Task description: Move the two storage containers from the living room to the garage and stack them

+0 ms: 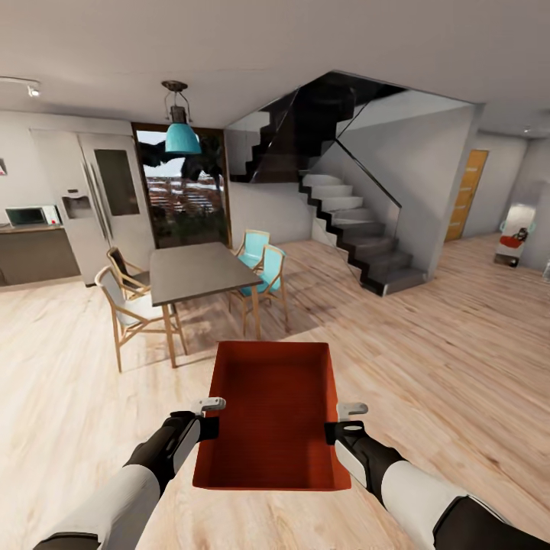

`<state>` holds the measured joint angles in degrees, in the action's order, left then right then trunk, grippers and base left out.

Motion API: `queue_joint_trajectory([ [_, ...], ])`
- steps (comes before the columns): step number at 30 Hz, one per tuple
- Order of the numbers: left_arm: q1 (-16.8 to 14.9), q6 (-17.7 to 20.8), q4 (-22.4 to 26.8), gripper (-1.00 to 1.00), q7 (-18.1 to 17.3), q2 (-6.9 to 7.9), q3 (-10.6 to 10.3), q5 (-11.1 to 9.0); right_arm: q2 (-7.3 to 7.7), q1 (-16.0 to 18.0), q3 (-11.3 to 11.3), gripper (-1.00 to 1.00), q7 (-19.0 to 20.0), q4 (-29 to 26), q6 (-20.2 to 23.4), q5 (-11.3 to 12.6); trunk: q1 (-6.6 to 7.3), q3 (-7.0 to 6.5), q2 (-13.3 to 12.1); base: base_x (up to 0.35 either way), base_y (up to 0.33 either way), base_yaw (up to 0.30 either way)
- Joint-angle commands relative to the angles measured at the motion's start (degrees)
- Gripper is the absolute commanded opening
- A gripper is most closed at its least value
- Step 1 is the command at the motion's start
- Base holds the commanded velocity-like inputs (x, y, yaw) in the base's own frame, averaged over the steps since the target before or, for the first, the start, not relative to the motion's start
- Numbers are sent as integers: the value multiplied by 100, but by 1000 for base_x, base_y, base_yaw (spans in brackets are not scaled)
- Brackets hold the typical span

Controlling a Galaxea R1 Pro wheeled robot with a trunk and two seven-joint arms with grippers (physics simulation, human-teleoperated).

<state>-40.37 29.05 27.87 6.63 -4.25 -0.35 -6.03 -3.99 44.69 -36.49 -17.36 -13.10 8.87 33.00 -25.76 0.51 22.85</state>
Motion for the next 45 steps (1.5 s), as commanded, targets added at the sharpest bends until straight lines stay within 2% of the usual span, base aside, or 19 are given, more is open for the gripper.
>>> queue_joint_trajectory([
  [1,3,39,8,-100,67,-6,9,58,-32,5,-7,-100,-39,-79,36,-22,-2,5,7,0,0,-243],
  [45,3,38,8,-100,67,-6,9,58,-31,5,-7,-100,-39,-78,37,-22,-2,5,7,0,0,-243],
])
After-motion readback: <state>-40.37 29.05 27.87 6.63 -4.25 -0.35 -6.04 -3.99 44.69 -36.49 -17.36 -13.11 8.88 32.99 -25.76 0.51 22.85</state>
